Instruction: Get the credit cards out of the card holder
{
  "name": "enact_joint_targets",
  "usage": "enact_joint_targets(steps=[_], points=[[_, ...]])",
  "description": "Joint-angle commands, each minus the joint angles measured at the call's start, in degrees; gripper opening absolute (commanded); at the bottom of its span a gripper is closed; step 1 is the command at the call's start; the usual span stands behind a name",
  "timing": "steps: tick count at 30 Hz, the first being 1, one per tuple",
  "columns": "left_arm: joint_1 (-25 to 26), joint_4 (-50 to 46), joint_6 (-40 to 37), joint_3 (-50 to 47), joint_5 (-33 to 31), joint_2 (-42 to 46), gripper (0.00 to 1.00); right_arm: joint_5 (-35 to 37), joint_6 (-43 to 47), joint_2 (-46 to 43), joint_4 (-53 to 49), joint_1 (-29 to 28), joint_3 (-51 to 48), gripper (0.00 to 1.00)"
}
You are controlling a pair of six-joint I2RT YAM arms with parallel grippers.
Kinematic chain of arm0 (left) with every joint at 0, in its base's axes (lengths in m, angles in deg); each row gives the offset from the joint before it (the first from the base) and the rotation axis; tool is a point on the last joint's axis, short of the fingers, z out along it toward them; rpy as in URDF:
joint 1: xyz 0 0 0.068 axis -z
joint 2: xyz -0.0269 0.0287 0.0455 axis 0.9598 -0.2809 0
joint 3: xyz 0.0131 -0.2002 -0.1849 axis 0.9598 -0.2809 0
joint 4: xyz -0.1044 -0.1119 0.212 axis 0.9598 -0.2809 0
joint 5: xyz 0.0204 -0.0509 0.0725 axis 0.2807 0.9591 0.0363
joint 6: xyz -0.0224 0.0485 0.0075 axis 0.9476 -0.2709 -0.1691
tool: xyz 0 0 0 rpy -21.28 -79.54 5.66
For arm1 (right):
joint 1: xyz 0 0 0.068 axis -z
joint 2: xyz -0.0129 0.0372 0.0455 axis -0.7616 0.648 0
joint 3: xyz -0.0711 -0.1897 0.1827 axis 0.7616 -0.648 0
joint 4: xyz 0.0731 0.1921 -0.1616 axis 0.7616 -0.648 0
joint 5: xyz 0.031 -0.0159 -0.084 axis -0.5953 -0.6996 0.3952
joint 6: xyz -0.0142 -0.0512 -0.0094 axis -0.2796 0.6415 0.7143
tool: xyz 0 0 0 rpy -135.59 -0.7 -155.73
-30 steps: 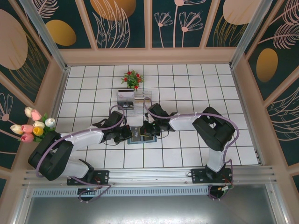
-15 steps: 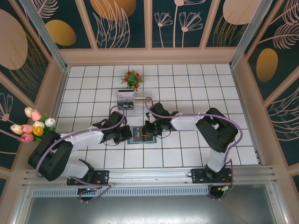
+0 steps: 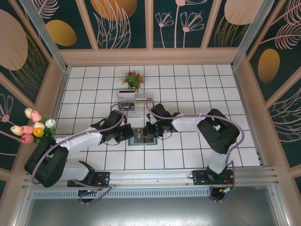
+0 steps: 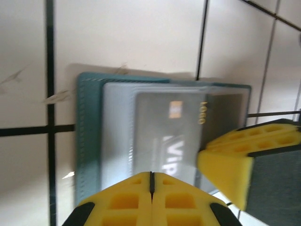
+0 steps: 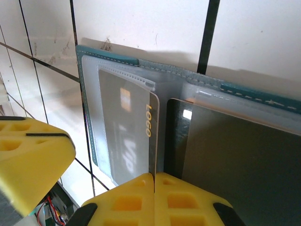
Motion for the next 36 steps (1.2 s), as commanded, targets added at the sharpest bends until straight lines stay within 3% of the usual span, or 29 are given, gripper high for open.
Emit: enact_joint_targets(steps=[1, 10, 19, 30, 36], points=[[0.07, 1.82, -0.67, 1.9, 1.68, -2.62, 0.0, -0.29, 0.93, 1.08, -1.23, 0.33, 0.12, 0.07], [0.11, -2.41, -2.78, 3.34, -1.59, -8.52, 0.0, -0.28, 0.71, 1.03, -1.24, 0.33, 0.11, 0.07], [0.02, -9.81, -5.32, 2.63, -7.4, -8.15, 0.0, 0.04, 1.59, -0.48, -2.94, 0.69, 0.13, 0.07], [0.03, -9.46, -5.26, 2.3, -7.31, -8.59, 0.0, -0.67, 1.53, -1.8, -2.13, 1.12, -1.21, 0.07], [0.15, -8.29, -4.92, 1.8, -6.14, -9.03, 0.0, -2.68, 0.57, -1.37, 1.48, 1.2, -2.11, 0.21]])
